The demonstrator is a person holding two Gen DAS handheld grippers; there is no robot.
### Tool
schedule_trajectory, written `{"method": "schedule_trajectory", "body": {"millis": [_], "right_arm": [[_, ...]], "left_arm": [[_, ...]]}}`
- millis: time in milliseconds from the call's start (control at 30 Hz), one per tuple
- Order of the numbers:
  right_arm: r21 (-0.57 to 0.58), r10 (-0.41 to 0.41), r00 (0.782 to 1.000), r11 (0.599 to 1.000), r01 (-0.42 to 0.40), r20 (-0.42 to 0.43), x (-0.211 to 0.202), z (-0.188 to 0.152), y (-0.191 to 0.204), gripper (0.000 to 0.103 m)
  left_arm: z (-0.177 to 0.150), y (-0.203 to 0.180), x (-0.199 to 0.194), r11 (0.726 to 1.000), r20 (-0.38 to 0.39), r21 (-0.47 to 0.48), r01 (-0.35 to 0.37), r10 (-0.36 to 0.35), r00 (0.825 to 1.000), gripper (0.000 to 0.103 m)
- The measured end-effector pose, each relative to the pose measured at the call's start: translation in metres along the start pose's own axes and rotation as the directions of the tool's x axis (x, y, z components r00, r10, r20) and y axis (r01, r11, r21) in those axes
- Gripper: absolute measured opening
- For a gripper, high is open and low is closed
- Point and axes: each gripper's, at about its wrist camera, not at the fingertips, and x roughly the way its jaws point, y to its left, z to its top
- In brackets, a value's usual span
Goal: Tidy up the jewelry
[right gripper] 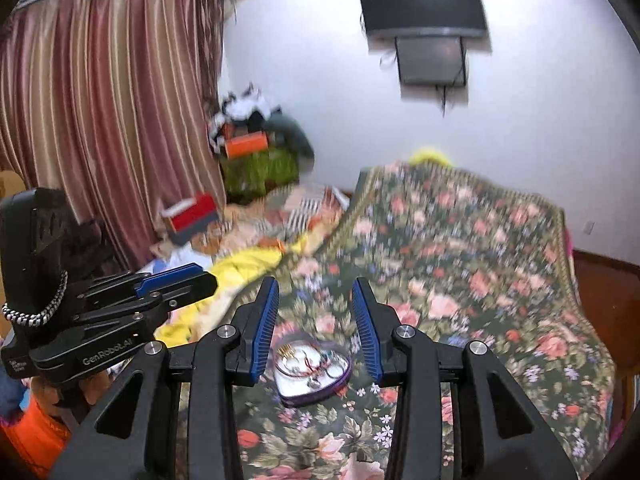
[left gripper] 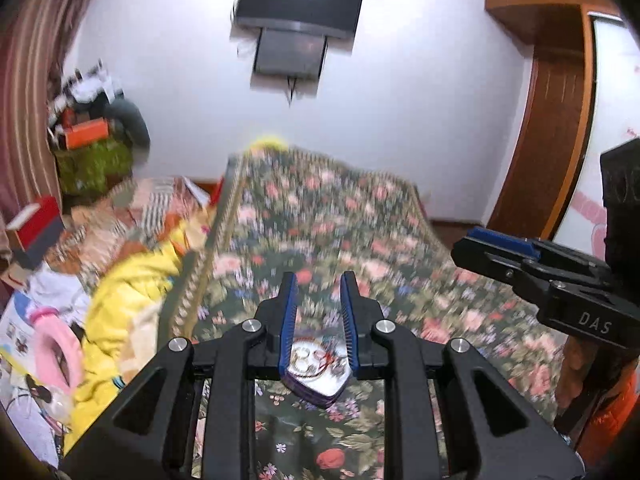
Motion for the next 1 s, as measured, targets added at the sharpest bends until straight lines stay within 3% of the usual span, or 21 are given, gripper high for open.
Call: {"method": "schedule_trajectory", "body": {"millis": [233,367,433,533,633,733,800,900,1000], "right_arm": [[-0.019,-0.025,0.986,0.999,0.029,0.168,-0.064,0.005,0.033,0.034],[-0.017,-0.039,0.972,0.999,0.044,0.23,-0.091,0.0,0.046,0.037],[-0.012,-0.05,0.968,0.998,0.055,0.247,-0.099,-0.003,0.05,0.043],[-0.007,-0.077,0.958,0.997,0.082,0.275,-0.108,-0.007,0.054,0.053],[0.009,-0.106,0.947,0.994,0.108,0.302,-0.117,-0.011,0.057,0.072],[0.017,-0.136,0.934,0.99,0.138,0.332,-0.124,-0.012,0.058,0.084],[0.023,-0.144,0.929,0.989,0.145,0.34,-0.127,-0.013,0.059,0.09],[0.027,-0.163,0.925,0.986,0.164,0.343,-0.127,-0.014,0.061,0.102],[0.039,-0.183,0.917,0.983,0.181,0.353,-0.128,-0.015,0.062,0.103]], "left_arm": [[0.01,-0.034,-0.086,0.998,0.193,0.045,-0.037,0.027,0.981,0.022],[0.004,-0.048,-0.123,0.995,0.275,0.057,-0.078,0.06,0.96,0.034],[0.002,-0.051,-0.134,0.994,0.297,0.052,-0.092,0.073,0.952,0.038],[-0.002,-0.053,-0.146,0.995,0.315,0.037,-0.092,0.075,0.946,0.053],[-0.006,-0.054,-0.155,0.992,0.326,0.029,-0.123,0.107,0.939,0.058],[-0.01,-0.052,-0.159,0.99,0.332,0.013,-0.14,0.128,0.934,0.073],[-0.011,-0.051,-0.161,0.987,0.339,0.012,-0.16,0.146,0.929,0.089],[-0.016,-0.058,-0.167,0.984,0.349,0.021,-0.177,0.159,0.923,0.095],[-0.02,-0.064,-0.17,0.98,0.353,0.038,-0.194,0.169,0.92,0.097]]}}
